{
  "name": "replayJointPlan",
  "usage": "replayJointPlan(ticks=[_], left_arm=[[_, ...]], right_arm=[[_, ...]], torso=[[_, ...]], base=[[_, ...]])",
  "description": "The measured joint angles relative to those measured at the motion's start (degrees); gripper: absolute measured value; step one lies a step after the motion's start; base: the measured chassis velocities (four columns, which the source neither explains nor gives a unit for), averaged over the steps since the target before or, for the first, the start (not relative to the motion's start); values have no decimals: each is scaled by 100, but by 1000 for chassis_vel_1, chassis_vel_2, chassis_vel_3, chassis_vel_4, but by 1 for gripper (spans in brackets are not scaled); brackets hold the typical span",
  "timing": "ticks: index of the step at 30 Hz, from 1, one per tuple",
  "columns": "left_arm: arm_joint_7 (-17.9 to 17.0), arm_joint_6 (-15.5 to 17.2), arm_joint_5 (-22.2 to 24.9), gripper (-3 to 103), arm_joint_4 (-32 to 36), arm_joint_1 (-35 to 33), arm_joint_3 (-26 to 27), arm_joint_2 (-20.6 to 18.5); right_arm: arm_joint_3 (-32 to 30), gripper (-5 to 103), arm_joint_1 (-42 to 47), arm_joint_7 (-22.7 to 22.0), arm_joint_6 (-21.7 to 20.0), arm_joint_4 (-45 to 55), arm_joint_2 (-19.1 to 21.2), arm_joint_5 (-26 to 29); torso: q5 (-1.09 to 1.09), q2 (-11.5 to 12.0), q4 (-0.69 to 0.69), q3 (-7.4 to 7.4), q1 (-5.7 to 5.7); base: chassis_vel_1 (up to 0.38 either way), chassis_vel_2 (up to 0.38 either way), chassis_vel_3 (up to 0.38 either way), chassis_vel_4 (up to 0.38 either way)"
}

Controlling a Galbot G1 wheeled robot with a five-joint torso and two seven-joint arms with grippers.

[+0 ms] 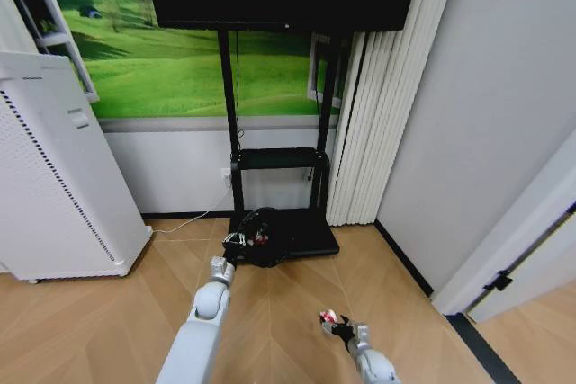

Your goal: Pick up the trash bin and place the garbage on the floor into it.

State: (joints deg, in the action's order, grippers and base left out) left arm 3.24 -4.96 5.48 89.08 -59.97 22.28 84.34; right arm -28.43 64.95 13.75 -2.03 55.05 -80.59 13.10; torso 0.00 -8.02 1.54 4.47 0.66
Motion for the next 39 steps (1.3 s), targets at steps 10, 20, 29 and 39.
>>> replayJointPlan(ticks=[10,20,29,39], left_arm=[[0,-16,19,3,2,30,43,-30],[0,-60,22,3,-43,55,54,-1],[-12,-64,27,3,-105,133,56,6],[-34,-84,26,3,-197,200,43,26]], right_arm=[[-3,100,-131,50,58,-202,-58,-229],[-10,78,-203,150,99,-310,-43,-348],[3,45,-287,194,229,-469,-33,-403],[-3,24,-345,191,348,-576,-37,-431]], torso=[[0,0,0,1,0],[0,0,0,1,0],[0,0,0,0,0],[0,0,0,0,0]], base=[[0,0,0,0],[0,0,0,0],[0,0,0,0],[0,0,0,0]])
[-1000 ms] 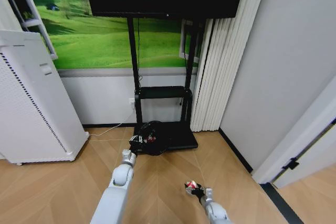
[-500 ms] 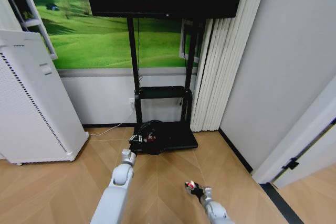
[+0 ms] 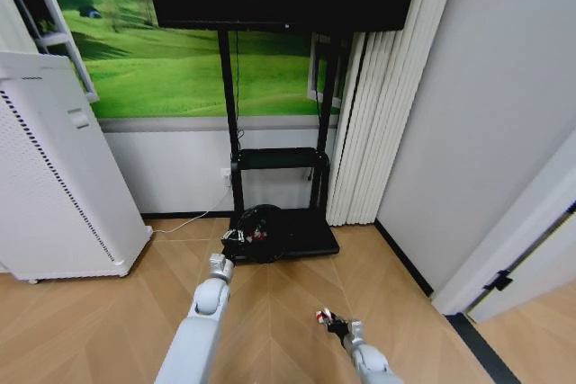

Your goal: Pick up the trash bin and place the garbage on the floor into it.

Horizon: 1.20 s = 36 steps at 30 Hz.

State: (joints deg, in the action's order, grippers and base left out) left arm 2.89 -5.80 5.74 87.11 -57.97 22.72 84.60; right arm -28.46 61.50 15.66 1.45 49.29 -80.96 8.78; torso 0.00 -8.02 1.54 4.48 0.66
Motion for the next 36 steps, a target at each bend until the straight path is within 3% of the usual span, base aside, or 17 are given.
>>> replayJointPlan(ticks=[8,11,16,20,23,27,29,31,36], left_arm=[[-44,0,-22,3,-108,10,40,32],[-119,0,-150,3,-250,-33,97,153],[-318,72,-185,3,-302,-107,52,259],[-632,257,-68,3,-318,-187,-151,339],[-1057,326,3,3,-445,-229,-380,428],[-1386,326,-13,3,-551,-231,-554,481],[-1816,378,-24,3,-587,-217,-806,527],[-2020,433,-37,3,-580,-184,-992,549],[-2121,481,-22,3,-570,-73,-1352,554]], right_arm=[[-206,23,415,-197,-254,1161,108,417],[-481,22,881,-430,-557,2505,261,1120],[-805,22,1191,-582,-822,3499,388,1690],[-1115,22,1352,-658,-1020,4364,468,2000],[-1249,22,1427,-691,-1176,5108,476,2232],[-1243,22,1424,-653,-1227,5449,428,2276],[-1110,22,1442,-637,-1311,5808,371,2281],[-940,22,1503,-609,-1376,6076,347,2259],[-566,22,1641,-494,-1483,6510,368,2155]], torso=[[2,0,0,0,0],[-2,0,0,-1,0],[-1,0,1,-1,0],[0,0,1,-1,-1],[2,0,0,-1,-1],[-1,0,0,-1,-1],[1,0,-1,0,-1],[0,0,0,0,-1],[-1,0,1,0,-1]], base=[[0,0,0,0],[0,0,0,0],[0,0,0,0],[0,0,0,0],[0,0,0,0],[0,0,0,0],[0,0,0,0],[0,0,0,0],[0,0,0,0]])
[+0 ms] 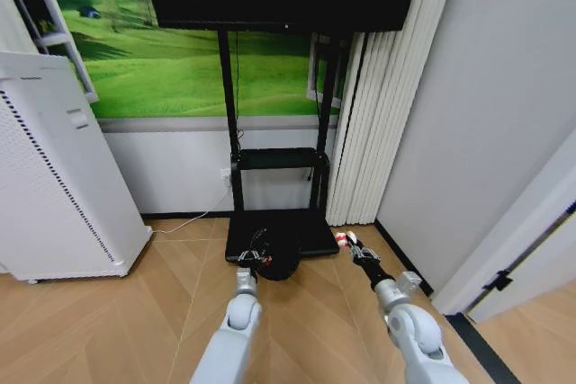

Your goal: Pick up the trash bin and place the garbage on the floor into it.

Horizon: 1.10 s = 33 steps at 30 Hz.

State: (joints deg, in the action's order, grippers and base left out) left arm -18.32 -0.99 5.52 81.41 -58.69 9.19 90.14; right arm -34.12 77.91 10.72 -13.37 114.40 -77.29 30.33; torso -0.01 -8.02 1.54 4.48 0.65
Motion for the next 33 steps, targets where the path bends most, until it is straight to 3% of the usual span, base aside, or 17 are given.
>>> replayJointPlan(ticks=[9,18,27,29,32,33], left_arm=[[2,-8,177,3,-91,197,-608,-12],[18,-33,211,3,-92,200,-690,84],[96,-83,139,3,-155,216,-699,197],[97,-83,138,3,-155,216,-701,197],[96,-83,122,3,-148,204,-650,199],[96,-83,122,3,-148,204,-650,199]], right_arm=[[596,22,-155,75,-24,-165,-37,-293],[877,20,-376,190,99,-770,-48,-822],[1123,58,-389,43,70,-839,-56,-1071],[1123,58,-382,43,68,-837,-52,-1071],[1081,74,-361,48,7,-793,-16,-1028],[1081,74,-361,48,7,-793,-16,-1028]], torso=[[1,0,0,0,0],[1,0,-1,0,2],[1,0,0,0,2],[1,0,-1,0,2],[0,0,-1,0,2],[0,0,-1,0,2]], base=[[0,0,0,0],[0,0,0,0],[0,0,0,0],[0,0,0,0],[0,0,0,0],[0,0,0,0]])
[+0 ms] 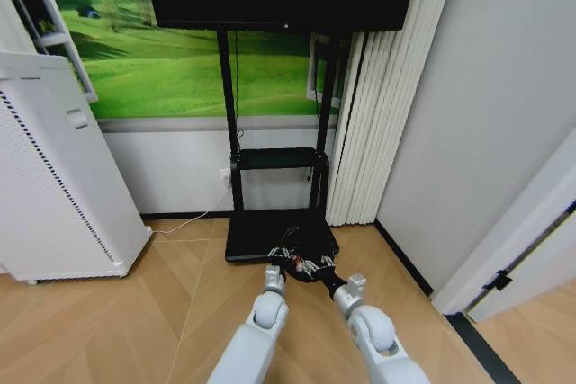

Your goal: Pick up the trash bin and place the garbage on the floor into it.

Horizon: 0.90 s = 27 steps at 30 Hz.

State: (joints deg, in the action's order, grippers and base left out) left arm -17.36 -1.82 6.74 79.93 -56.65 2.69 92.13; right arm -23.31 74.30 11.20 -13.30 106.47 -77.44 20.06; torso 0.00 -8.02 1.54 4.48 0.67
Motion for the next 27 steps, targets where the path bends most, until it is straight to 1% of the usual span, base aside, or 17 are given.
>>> replayJointPlan(ticks=[2,3,4,5,7,9,10,12,14,15,17,18,21,23,25,26,27], left_arm=[[-1,0,-10,3,6,-6,45,0],[-1,0,-10,3,6,-6,45,0],[-2,0,-15,3,16,-2,72,0],[-2,0,-15,3,16,-2,72,0],[-1,0,-49,3,78,-4,144,-8],[3,0,-64,3,145,-21,204,-58],[22,13,-72,3,251,-66,308,-150],[41,29,-82,3,317,-94,365,-199],[129,135,-89,3,633,-233,612,-395],[129,135,-89,3,633,-233,612,-395],[202,238,-48,3,931,-421,908,-566],[202,238,-48,3,931,-421,908,-566],[438,313,-1,3,1478,-887,1479,-850],[524,313,-12,3,1615,-1017,1622,-903],[785,296,-45,3,2010,-1399,1946,-1001],[1000,296,-67,3,2265,-1665,2148,-1040],[1000,296,-67,3,2265,-1665,2148,-1040]], right_arm=[[-62,84,0,-21,-2,28,12,70],[-62,84,0,-21,-2,28,12,70],[-112,90,-1,-84,2,47,14,122],[-112,90,-1,-84,2,47,14,122],[-244,98,34,-216,46,114,34,231],[-338,100,83,-327,83,163,62,287],[-485,100,185,-449,153,226,131,355],[-540,100,224,-493,180,237,162,386],[-683,100,331,-702,298,173,247,509],[-683,100,331,-702,298,173,247,509],[-743,100,353,-811,360,-4,277,500],[-743,100,353,-811,360,-4,277,500],[-721,100,333,-1012,425,-298,266,252],[-691,100,329,-1094,436,-362,251,138],[-648,100,320,-1230,479,-506,202,-138],[-638,100,312,-1296,518,-594,159,-348],[-638,100,312,-1296,518,-594,159,-348]], torso=[[0,0,0,0,0],[0,0,0,0,0],[0,0,0,0,0],[0,0,0,0,0],[0,0,0,0,0],[0,0,1,0,0],[0,0,1,0,0],[0,1,1,0,0],[-1,0,1,-1,0],[-1,0,1,-1,0],[-1,0,-1,0,-1],[-1,0,-1,0,-1],[-1,0,-2,0,0],[-3,0,-1,0,0],[0,0,-2,-1,0],[-1,0,-3,-1,-1],[-1,0,-3,-1,-1]], base=[[0,0,0,0],[0,0,0,0],[0,0,0,0],[0,0,0,0],[0,0,0,0],[0,0,0,0],[0,0,0,0],[0,0,0,0],[0,0,0,0],[0,0,0,0],[0,0,0,0],[0,0,0,0],[0,0,0,0],[0,0,0,0],[0,0,0,0],[0,0,0,0],[0,0,0,0]])
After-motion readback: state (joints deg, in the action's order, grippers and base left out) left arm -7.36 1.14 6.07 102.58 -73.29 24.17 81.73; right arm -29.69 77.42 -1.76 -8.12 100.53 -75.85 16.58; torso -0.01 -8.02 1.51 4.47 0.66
